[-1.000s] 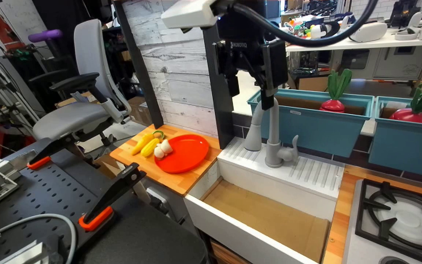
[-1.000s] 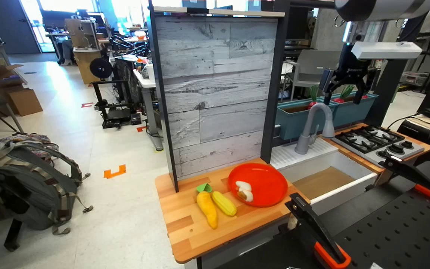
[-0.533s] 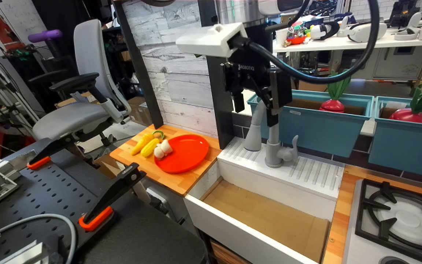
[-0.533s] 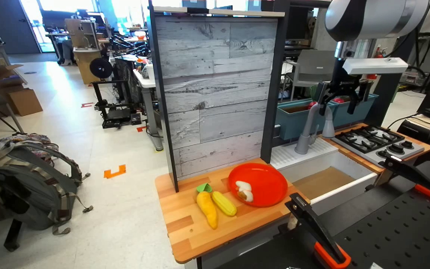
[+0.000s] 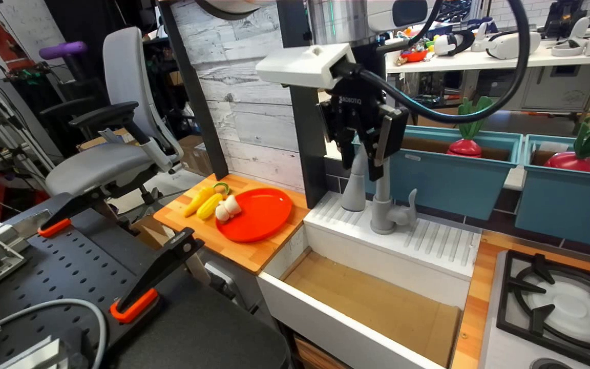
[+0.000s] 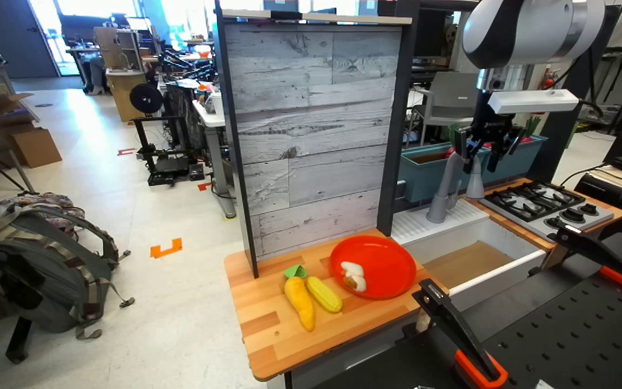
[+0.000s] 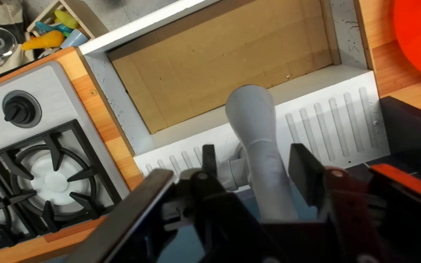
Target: Move the faucet of the sink to the left.
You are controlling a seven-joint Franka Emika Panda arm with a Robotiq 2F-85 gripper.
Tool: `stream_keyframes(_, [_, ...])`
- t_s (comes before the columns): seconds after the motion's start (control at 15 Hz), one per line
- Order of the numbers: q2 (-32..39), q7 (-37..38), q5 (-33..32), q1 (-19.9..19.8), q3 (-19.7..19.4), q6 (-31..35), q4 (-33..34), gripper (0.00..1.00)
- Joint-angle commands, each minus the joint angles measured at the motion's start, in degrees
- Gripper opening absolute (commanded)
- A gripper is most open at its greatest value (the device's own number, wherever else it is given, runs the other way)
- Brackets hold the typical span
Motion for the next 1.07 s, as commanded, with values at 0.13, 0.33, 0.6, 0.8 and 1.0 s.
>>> stream_keyframes(0.13, [0.72,-0.23,-0.36,0.36,0.22,-0.67,1.44,0.10])
stream_keyframes(0.33, [-0.16,-0.29,0.35,0.45,1.20,-1.44,0.61,0.06])
stream_keyframes(0.6, [-0.08,1.16,3.27,-0.01,3.18,-1.73,1.14,0.06])
stream_keyframes(0.8, [-0.12,2.40,7.22,-0.68,5.08,-1.70,1.70,0.06])
stream_keyframes(1.0, [-0.24,3.57,11.29,-1.00,6.88,-1.89,2.53,0.06])
